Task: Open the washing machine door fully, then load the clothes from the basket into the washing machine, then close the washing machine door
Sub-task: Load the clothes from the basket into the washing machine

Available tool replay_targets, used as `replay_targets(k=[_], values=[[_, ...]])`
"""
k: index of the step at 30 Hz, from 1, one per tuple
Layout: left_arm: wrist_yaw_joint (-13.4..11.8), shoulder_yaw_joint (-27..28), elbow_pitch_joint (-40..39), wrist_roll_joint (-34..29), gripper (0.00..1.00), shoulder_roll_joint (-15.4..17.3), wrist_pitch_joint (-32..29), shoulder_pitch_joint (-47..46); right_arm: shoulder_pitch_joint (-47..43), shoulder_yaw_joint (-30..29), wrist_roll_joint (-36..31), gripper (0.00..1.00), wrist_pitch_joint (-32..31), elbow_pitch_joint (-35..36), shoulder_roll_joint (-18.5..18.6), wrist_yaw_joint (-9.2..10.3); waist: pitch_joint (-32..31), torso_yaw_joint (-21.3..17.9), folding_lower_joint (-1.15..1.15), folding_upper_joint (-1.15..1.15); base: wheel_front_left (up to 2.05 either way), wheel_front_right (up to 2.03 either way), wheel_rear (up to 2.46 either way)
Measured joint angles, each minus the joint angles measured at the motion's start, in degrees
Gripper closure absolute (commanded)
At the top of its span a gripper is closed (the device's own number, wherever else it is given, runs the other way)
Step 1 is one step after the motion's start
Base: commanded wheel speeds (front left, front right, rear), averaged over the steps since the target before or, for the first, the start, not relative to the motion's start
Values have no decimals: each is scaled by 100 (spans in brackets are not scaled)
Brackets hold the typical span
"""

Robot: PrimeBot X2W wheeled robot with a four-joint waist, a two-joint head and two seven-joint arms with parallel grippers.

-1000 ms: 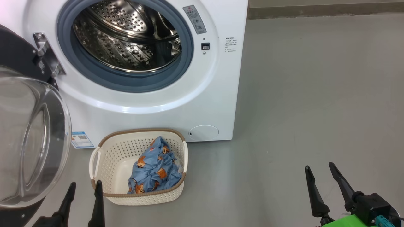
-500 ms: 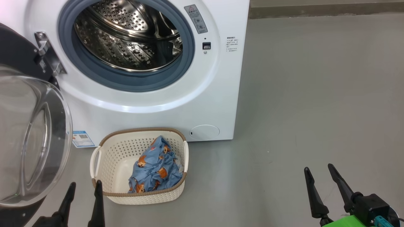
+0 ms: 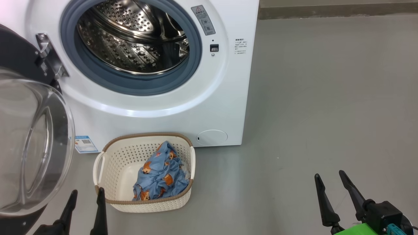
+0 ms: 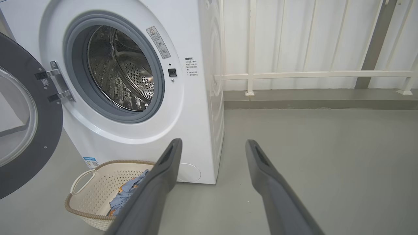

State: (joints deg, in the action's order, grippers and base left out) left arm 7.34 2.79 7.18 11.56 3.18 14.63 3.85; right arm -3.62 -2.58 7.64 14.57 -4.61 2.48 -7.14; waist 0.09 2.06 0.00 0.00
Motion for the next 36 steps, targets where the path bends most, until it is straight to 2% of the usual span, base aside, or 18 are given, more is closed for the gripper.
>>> replay_targets(k=[20, 36], values=[[-1, 245, -22, -83, 0, -41, 0, -40, -4, 10, 16, 0, 0, -25, 0, 0, 107, 4, 0, 0, 158, -155, -3], [0, 47, -9, -81, 0, -36, 0, -37, 7, 25, 18, 0, 0, -33, 0, 0, 264, -2, 0, 0, 21, -21, 0]])
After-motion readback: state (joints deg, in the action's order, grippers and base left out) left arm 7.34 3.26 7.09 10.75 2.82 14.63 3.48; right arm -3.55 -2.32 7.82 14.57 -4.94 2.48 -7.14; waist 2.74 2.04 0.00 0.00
